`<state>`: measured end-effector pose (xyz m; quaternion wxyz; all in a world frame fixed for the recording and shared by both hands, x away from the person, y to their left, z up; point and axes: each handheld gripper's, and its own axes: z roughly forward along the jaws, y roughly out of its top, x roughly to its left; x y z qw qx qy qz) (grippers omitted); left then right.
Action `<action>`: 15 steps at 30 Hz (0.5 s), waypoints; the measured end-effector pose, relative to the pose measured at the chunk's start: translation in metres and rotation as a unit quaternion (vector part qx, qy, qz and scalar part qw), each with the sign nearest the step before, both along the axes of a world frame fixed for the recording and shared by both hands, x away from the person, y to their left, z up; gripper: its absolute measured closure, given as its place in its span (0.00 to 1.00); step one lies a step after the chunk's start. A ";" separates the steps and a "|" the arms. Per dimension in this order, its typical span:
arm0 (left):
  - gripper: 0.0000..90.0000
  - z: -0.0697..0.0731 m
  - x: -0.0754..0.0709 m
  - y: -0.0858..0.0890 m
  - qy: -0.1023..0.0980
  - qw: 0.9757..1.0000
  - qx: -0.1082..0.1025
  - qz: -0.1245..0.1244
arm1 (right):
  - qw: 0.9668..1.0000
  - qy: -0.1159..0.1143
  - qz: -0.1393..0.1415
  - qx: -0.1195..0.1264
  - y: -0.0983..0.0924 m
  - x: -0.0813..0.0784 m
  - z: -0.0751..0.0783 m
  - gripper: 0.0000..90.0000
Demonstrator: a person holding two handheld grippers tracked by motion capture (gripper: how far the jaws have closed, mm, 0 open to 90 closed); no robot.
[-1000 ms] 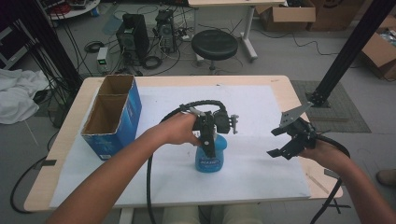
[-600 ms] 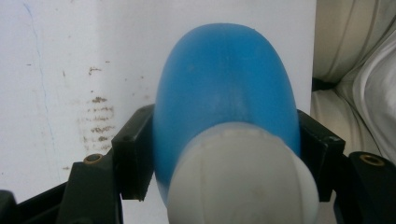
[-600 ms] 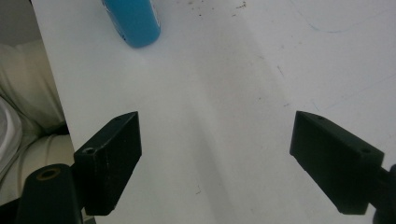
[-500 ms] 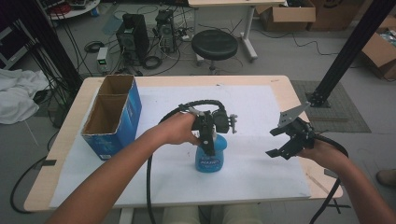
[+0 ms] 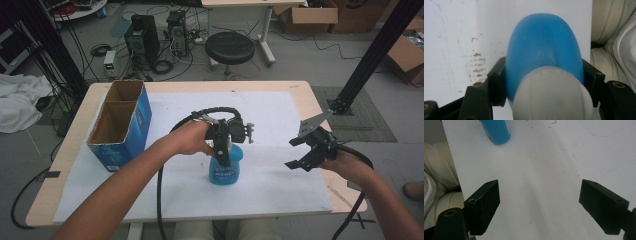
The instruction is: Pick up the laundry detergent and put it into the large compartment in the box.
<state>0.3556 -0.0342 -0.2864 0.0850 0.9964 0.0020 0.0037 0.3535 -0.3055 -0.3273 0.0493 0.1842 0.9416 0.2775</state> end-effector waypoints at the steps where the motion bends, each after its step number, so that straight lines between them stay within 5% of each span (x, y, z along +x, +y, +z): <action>1: 0.42 0.000 0.000 0.000 0.000 1.000 0.000 0.000 | 1.000 0.000 0.000 0.000 0.000 0.000 0.000 0.19; 7: 0.42 0.003 -0.002 0.000 0.010 1.000 0.002 0.004 | 1.000 0.003 -0.002 -0.001 0.000 0.000 0.000 0.19; 15: 0.42 0.028 -0.004 0.007 0.001 0.998 -0.018 0.058 | 1.000 0.004 -0.002 -0.001 -0.001 0.000 -0.001 0.19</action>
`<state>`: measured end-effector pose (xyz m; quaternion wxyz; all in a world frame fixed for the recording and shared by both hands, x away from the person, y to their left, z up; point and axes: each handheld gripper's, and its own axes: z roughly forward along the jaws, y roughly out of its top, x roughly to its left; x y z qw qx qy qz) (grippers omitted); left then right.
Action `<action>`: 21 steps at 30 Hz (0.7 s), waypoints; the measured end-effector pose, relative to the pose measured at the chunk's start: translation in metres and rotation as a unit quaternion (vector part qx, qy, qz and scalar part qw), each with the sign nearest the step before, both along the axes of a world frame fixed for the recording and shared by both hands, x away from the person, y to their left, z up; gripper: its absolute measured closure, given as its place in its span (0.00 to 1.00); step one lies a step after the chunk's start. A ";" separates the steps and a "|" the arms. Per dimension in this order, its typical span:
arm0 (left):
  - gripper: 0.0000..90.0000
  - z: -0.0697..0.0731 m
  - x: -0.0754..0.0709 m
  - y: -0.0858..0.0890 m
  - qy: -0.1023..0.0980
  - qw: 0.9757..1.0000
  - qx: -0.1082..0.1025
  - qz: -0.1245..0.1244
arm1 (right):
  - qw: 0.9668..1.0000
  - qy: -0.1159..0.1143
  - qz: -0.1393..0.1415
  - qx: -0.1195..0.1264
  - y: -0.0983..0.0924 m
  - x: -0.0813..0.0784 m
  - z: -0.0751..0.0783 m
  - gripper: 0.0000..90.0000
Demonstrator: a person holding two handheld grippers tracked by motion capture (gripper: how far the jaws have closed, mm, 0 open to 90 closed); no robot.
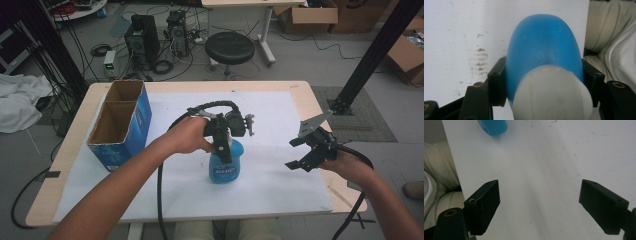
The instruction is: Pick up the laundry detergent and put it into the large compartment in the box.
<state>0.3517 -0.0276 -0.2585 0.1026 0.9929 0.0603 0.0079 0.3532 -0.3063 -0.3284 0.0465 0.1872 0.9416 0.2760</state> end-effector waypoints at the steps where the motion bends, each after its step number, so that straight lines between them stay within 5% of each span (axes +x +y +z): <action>1: 0.42 0.009 0.001 0.003 -0.005 1.000 -0.007 0.021 | 1.000 0.001 0.000 0.001 0.000 0.000 0.000 0.19; 6: 0.42 0.027 0.003 0.009 -0.010 0.997 -0.017 0.068 | 1.000 0.000 0.001 0.002 0.000 0.000 0.000 0.19; 7: 0.42 0.035 0.003 0.012 -0.016 0.995 -0.022 0.091 | 1.000 0.001 0.001 0.001 0.000 -0.001 0.000 0.19; 11: 0.42 0.048 0.006 0.017 -0.021 0.992 -0.020 0.122 | 1.000 0.001 0.003 0.000 0.001 -0.002 -0.001 0.19; 14: 0.42 0.060 0.010 0.023 -0.018 0.988 -0.023 0.153 | 1.000 0.002 0.005 0.000 0.001 -0.002 -0.001 0.19; 15: 0.42 0.067 0.013 0.027 -0.017 0.984 -0.025 0.175 | 1.000 0.002 0.007 -0.001 0.002 -0.002 0.000 0.19; 16: 0.42 0.067 0.013 0.027 -0.017 0.984 -0.025 0.175 | 1.000 0.002 0.007 -0.001 0.002 -0.002 0.000 0.19; 17: 0.42 0.074 0.014 0.030 -0.021 0.981 -0.027 0.193 | 1.000 0.002 0.007 -0.001 0.002 -0.002 0.000 0.19; 18: 0.42 0.074 0.014 0.030 -0.021 0.981 -0.027 0.193 | 1.000 0.002 0.007 -0.001 0.002 -0.002 0.000 0.19; 19: 0.42 0.081 0.014 0.033 -0.026 0.976 -0.029 0.212 | 1.000 0.000 0.009 0.001 0.002 -0.002 0.000 0.19; 20: 0.42 0.081 0.014 0.033 -0.026 0.976 -0.029 0.212 | 1.000 0.000 0.009 0.001 0.002 -0.002 0.000 0.19; 21: 0.42 0.087 0.016 0.037 -0.028 0.972 -0.033 0.230 | 1.000 0.002 0.008 0.001 0.002 -0.002 0.000 0.19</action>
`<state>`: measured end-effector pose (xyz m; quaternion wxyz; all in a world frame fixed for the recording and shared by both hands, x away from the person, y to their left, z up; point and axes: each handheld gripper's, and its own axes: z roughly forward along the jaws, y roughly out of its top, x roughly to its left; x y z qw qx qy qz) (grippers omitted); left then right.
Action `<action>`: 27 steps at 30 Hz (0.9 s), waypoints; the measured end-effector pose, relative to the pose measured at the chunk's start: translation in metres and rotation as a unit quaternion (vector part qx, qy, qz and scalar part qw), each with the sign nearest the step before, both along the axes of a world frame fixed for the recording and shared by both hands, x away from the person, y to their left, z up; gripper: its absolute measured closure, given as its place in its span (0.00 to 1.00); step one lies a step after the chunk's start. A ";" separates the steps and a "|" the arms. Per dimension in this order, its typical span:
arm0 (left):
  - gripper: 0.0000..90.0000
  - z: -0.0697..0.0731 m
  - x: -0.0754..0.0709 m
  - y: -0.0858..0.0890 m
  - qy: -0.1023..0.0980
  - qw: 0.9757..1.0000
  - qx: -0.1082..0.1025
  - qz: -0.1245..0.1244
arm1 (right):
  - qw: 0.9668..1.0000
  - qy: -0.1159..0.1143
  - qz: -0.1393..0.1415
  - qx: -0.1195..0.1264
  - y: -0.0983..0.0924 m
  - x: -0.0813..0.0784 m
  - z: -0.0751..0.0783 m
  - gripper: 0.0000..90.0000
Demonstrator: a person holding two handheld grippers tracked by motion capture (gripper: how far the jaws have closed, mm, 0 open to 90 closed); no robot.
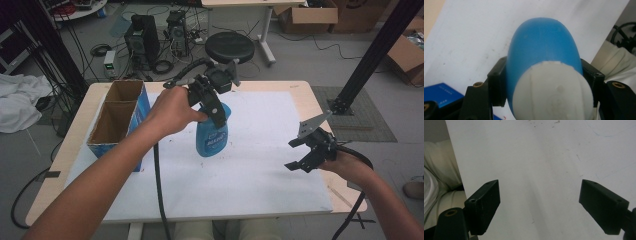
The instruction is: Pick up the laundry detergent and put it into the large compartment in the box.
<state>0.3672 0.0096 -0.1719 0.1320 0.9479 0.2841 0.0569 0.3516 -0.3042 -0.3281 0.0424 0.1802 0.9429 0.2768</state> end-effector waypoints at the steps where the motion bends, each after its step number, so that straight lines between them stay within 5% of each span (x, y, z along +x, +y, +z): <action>1: 0.42 0.000 0.000 0.000 0.000 1.000 0.000 0.000 | 1.000 0.000 0.000 0.000 0.000 0.000 0.000 0.19; 8: 0.42 0.019 0.006 0.015 0.009 0.998 -0.005 0.054 | 1.000 -0.002 0.009 -0.001 0.003 0.001 0.001 0.19; 13: 0.42 0.030 0.009 0.025 0.007 0.995 -0.008 0.097 | 1.000 -0.003 0.013 -0.001 0.004 0.003 0.001 0.19; 17: 0.42 0.036 0.011 0.034 0.004 0.991 -0.012 0.135 | 1.000 -0.004 0.020 0.000 0.005 0.004 0.003 0.19; 20: 0.42 0.043 0.013 0.043 0.004 0.985 -0.017 0.173 | 1.000 -0.004 0.025 -0.001 0.007 0.006 0.004 0.19; 23: 0.42 0.046 0.014 0.049 0.004 0.983 -0.018 0.185 | 1.000 -0.004 0.027 -0.001 0.007 0.008 0.004 0.19; 24: 0.42 0.050 0.015 0.054 0.004 0.980 -0.021 0.200 | 1.000 -0.003 0.030 -0.001 0.008 0.009 0.003 0.19; 27: 0.42 0.053 0.016 0.059 0.002 0.976 -0.021 0.215 | 0.999 -0.002 0.033 -0.002 0.009 0.010 0.003 0.19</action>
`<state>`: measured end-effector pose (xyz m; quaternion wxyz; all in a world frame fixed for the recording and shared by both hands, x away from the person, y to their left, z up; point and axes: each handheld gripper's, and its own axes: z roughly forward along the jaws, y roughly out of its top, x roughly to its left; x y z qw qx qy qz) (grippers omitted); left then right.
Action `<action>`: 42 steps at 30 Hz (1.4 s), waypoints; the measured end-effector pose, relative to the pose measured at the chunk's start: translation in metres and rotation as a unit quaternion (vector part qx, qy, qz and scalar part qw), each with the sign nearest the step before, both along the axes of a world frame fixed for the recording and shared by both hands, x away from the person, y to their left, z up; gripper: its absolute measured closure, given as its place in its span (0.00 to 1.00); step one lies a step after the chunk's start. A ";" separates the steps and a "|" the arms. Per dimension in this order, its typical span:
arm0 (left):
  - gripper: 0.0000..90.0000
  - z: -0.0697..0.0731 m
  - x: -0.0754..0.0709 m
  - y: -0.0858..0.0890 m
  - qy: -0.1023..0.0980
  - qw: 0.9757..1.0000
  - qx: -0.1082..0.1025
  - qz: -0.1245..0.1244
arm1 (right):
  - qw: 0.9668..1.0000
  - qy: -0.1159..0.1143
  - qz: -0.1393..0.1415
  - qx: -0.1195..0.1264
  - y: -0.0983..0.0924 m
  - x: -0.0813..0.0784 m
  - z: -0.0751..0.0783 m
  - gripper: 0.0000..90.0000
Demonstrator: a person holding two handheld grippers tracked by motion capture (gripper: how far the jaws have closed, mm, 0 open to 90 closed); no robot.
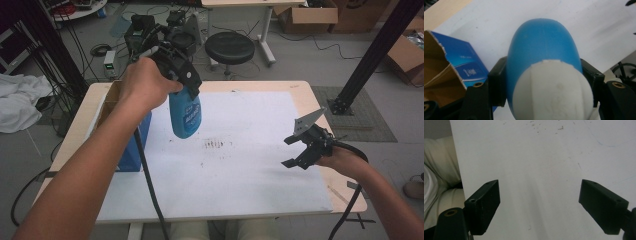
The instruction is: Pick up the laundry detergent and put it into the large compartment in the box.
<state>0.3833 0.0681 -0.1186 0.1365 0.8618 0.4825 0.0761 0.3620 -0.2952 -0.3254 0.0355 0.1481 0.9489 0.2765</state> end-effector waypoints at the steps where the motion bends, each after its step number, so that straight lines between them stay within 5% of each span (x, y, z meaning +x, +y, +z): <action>1: 0.42 0.003 0.001 0.005 0.000 1.000 0.001 0.019 | 1.000 0.000 0.005 0.001 0.002 0.001 0.000 0.19; 5: 0.42 0.007 0.003 0.014 -0.003 0.999 -0.002 0.050 | 1.000 -0.001 0.010 0.002 0.004 0.003 0.000 0.19; 14: 0.42 0.014 0.007 0.045 -0.002 0.992 -0.017 0.124 | 1.000 -0.001 0.021 0.003 0.009 0.008 -0.001 0.19; 18: 0.42 0.016 0.007 0.062 -0.008 0.988 -0.018 0.153 | 1.000 -0.002 0.023 0.006 0.010 0.009 -0.001 0.19; 19: 0.42 0.018 0.007 0.071 -0.013 0.985 -0.020 0.172 | 1.000 -0.003 0.025 0.007 0.010 0.009 -0.001 0.19; 21: 0.42 0.019 0.006 0.074 -0.013 0.984 -0.020 0.178 | 1.000 -0.002 0.025 0.006 0.009 0.009 -0.002 0.19; 23: 0.42 0.025 0.005 0.090 -0.018 0.979 -0.021 0.200 | 1.000 -0.001 0.024 0.006 0.009 0.009 -0.002 0.19; 33: 0.42 0.033 0.003 0.124 -0.037 0.968 -0.019 0.248 | 1.000 0.001 0.023 0.006 0.012 0.010 -0.004 0.19; 42: 0.42 0.028 0.006 0.140 -0.051 0.964 -0.008 0.260 | 1.000 0.002 0.020 0.004 0.013 0.011 -0.004 0.19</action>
